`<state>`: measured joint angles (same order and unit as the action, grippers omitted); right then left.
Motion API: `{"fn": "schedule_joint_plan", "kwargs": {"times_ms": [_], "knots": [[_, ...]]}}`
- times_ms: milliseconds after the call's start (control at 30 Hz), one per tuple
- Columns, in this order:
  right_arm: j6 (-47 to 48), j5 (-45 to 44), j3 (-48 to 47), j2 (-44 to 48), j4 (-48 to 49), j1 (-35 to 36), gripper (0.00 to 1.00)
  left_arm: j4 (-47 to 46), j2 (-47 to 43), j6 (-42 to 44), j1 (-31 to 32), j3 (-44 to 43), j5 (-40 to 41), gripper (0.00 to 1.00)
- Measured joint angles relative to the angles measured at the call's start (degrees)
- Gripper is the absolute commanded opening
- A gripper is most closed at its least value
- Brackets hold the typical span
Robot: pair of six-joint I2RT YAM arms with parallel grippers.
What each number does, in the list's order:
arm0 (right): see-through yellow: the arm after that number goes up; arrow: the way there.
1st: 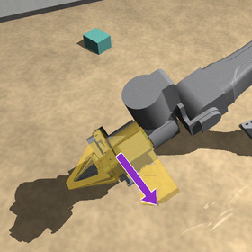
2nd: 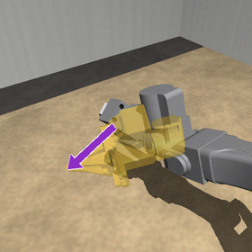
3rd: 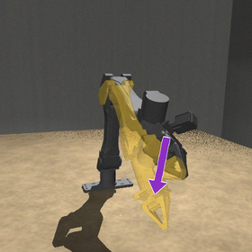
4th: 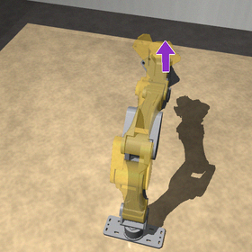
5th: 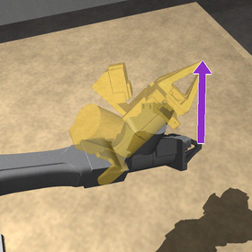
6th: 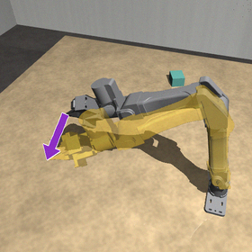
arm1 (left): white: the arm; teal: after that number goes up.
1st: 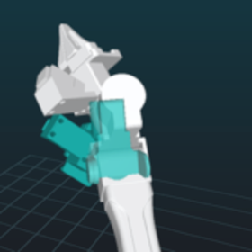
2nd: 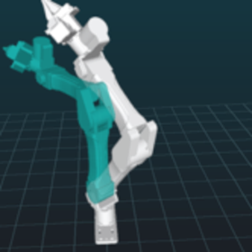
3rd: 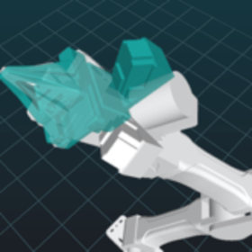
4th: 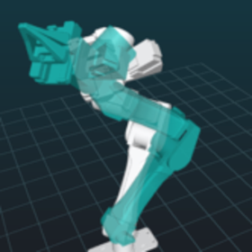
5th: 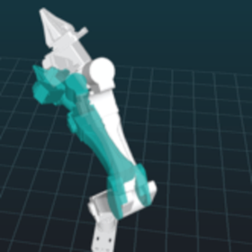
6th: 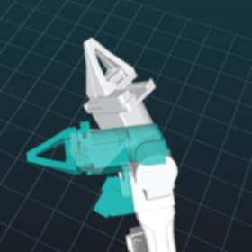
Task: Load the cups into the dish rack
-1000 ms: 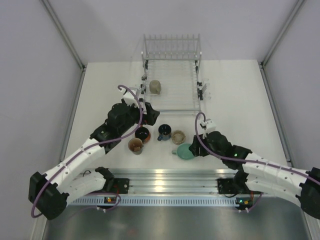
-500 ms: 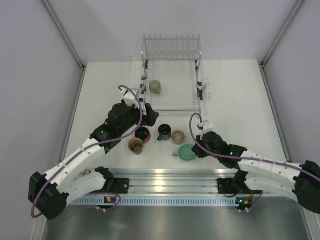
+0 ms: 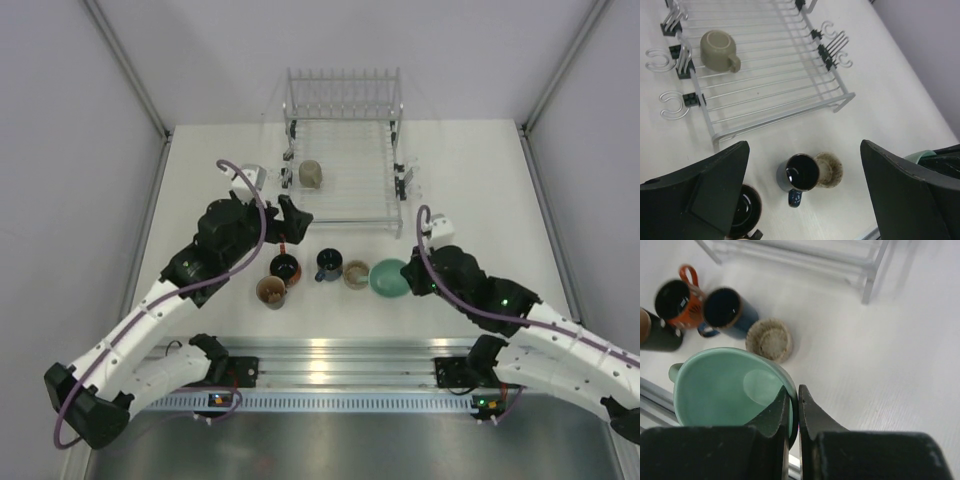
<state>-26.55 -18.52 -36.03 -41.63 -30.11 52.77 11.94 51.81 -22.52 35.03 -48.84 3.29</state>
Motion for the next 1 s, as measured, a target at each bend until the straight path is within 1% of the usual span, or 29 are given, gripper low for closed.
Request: {"fn": "schedule_joint_plan", "kwargs": {"times_ms": [133, 267, 400, 533, 667, 800, 1000], "knots": [[4.55, -4.17, -6.1, 3.41, -0.09, 0.0, 0.0, 0.15, -0.92, -3.34, 0.0, -3.67, -3.69, 0.98], [9.97, -6.32, -6.29, 5.4, 2.49, 0.0, 0.0, -0.7, 0.74, -9.09, -0.04, -6.6, -9.4, 0.98], [14.8, -6.97, -3.39, 6.78, 8.9, 0.0, 0.0, -6.51, 6.34, -18.43, -0.17, -7.19, -17.55, 0.98], [19.39, -6.95, -0.68, 8.37, 15.8, 0.0, 0.0, -14.71, 14.82, -29.44, -0.17, -6.99, -26.18, 0.98], [22.71, -6.64, 0.76, 9.4, 21.81, 0.0, 0.0, -21.2, 22.23, -38.82, -0.17, -5.6, -32.68, 0.98], [25.64, -5.99, 0.81, 8.92, 26.29, 0.0, 0.0, -24.17, 26.29, -45.29, -0.17, -5.03, -36.39, 0.98], [28.2, -4.7, 0.81, 6.84, 29.99, 0.0, 0.0, -30.01, 27.21, -52.5, -0.17, -4.96, -39.1, 0.98]]}}
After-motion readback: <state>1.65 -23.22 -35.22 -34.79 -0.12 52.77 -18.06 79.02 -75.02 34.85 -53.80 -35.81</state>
